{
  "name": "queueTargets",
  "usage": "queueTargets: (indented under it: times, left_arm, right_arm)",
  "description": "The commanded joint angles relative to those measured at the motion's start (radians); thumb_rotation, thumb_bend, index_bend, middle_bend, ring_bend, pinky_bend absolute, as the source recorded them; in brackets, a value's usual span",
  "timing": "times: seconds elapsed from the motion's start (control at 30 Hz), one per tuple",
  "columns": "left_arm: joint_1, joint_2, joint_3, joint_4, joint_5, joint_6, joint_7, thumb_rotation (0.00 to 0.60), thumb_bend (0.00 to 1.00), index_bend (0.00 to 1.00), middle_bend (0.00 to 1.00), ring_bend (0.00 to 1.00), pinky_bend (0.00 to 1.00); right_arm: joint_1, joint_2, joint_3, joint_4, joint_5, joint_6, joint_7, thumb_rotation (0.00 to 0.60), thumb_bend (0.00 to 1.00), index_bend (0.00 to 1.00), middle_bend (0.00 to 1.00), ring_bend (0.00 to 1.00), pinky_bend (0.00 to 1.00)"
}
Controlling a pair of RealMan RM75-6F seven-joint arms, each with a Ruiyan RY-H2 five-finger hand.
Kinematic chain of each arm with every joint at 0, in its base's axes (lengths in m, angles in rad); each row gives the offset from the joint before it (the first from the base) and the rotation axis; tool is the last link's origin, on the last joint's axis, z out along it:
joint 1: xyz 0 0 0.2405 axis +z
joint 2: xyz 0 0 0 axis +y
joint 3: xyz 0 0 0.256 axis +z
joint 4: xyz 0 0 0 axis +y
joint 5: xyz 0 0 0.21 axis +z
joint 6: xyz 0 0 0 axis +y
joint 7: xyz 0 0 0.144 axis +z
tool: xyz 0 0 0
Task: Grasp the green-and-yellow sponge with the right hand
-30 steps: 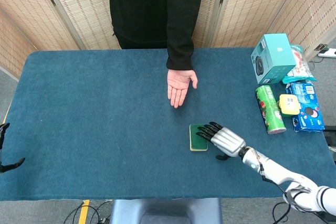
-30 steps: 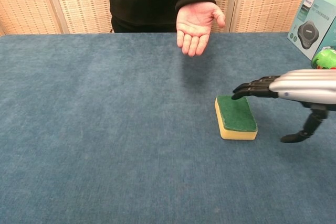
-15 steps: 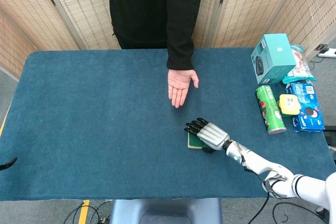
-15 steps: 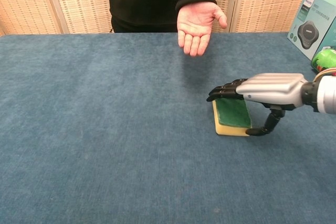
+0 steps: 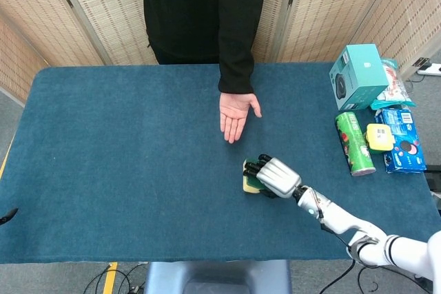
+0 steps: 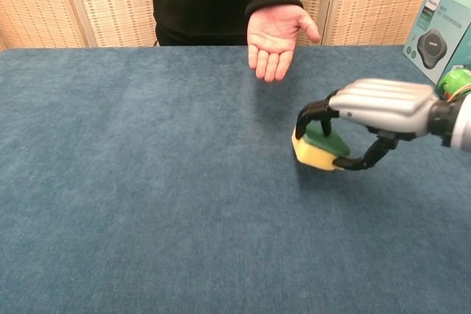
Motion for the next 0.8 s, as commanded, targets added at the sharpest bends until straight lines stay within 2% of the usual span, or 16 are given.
queueTargets:
  times: [0.03, 0.2, 0.37, 0.5, 0.67, 0.8]
  left_arm:
    - [0.003, 0.001, 0.001, -0.005, 0.004, 0.008, 0.005, 0.600, 0.20, 0.01, 0.11, 0.11, 0.25]
    - [0.004, -0.002, 0.005, -0.016, 0.010, 0.016, 0.026, 0.600, 0.20, 0.01, 0.11, 0.11, 0.25]
    - [0.000, -0.005, 0.002, -0.021, 0.004, 0.011, 0.032, 0.600, 0.20, 0.01, 0.11, 0.11, 0.25]
    - [-0.008, -0.005, 0.002, -0.017, 0.004, -0.005, 0.026, 0.600, 0.20, 0.01, 0.11, 0.11, 0.25]
    - [-0.015, 0.001, -0.006, -0.002, -0.007, -0.021, 0.003, 0.600, 0.20, 0.01, 0.11, 0.11, 0.25]
    - [-0.015, 0.006, -0.009, 0.005, -0.018, -0.031, -0.009, 0.600, 0.20, 0.01, 0.11, 0.11, 0.25]
  right_arm:
    - [-0.059, 0.075, -0.009, -0.105, -0.038, 0.125, -0.069, 0.600, 0.41, 0.64, 0.59, 0.42, 0.26]
    - [-0.118, 0.168, -0.012, -0.239, -0.087, 0.261, -0.154, 0.600, 0.40, 0.64, 0.59, 0.42, 0.26]
    - [-0.109, 0.209, 0.028, -0.329, -0.102, 0.279, -0.232, 0.600, 0.39, 0.64, 0.59, 0.42, 0.26]
    - [-0.054, 0.201, 0.108, -0.356, -0.023, 0.194, -0.302, 0.600, 0.38, 0.64, 0.59, 0.42, 0.26]
    - [0.050, 0.183, 0.222, -0.359, 0.156, 0.017, -0.412, 0.600, 0.37, 0.64, 0.58, 0.42, 0.26]
    - [0.120, 0.150, 0.282, -0.328, 0.276, -0.075, -0.506, 0.600, 0.36, 0.64, 0.55, 0.42, 0.26]
